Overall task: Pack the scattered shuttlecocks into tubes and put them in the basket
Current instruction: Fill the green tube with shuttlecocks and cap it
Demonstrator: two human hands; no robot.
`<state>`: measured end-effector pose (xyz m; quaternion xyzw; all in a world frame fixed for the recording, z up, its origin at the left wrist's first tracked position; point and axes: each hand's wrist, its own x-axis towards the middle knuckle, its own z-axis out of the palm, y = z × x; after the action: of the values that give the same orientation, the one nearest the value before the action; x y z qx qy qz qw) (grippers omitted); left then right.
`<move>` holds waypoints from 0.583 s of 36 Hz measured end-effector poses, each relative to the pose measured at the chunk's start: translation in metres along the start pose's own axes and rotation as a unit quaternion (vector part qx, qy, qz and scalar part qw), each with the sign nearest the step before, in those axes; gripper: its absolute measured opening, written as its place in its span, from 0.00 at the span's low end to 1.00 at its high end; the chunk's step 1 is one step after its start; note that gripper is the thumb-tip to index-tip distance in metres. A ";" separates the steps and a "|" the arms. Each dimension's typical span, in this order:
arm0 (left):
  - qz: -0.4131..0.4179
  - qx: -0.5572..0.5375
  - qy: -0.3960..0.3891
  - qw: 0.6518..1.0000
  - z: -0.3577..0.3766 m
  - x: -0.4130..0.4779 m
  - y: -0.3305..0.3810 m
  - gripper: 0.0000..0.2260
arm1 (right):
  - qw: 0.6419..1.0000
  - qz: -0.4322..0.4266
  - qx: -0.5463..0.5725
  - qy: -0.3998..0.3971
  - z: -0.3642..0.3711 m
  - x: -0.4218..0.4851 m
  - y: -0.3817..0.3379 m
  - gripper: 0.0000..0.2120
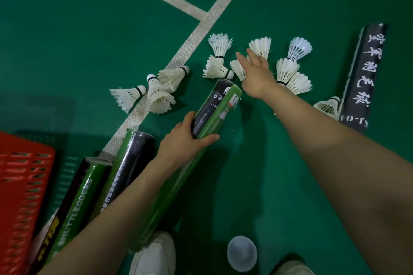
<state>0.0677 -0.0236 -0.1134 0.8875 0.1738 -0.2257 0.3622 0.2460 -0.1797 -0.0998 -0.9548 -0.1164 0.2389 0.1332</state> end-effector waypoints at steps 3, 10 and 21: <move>0.001 0.003 -0.010 1.000 0.001 0.001 0.001 0.37 | 0.999 -0.005 -0.046 -0.007 0.004 0.013 0.003 0.44; 0.001 -0.010 -0.018 1.000 -0.002 0.003 0.001 0.37 | 0.990 -0.025 -0.104 0.090 0.014 0.018 0.018 0.33; 0.042 -0.034 0.018 0.998 -0.010 -0.013 0.014 0.37 | 0.924 0.013 0.233 0.303 -0.005 -0.039 0.017 0.14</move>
<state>0.0660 -0.0273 -0.0922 0.8850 0.1506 -0.1882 0.3983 0.2177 -0.2076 -0.0838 -0.9252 0.0012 -0.0399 0.3774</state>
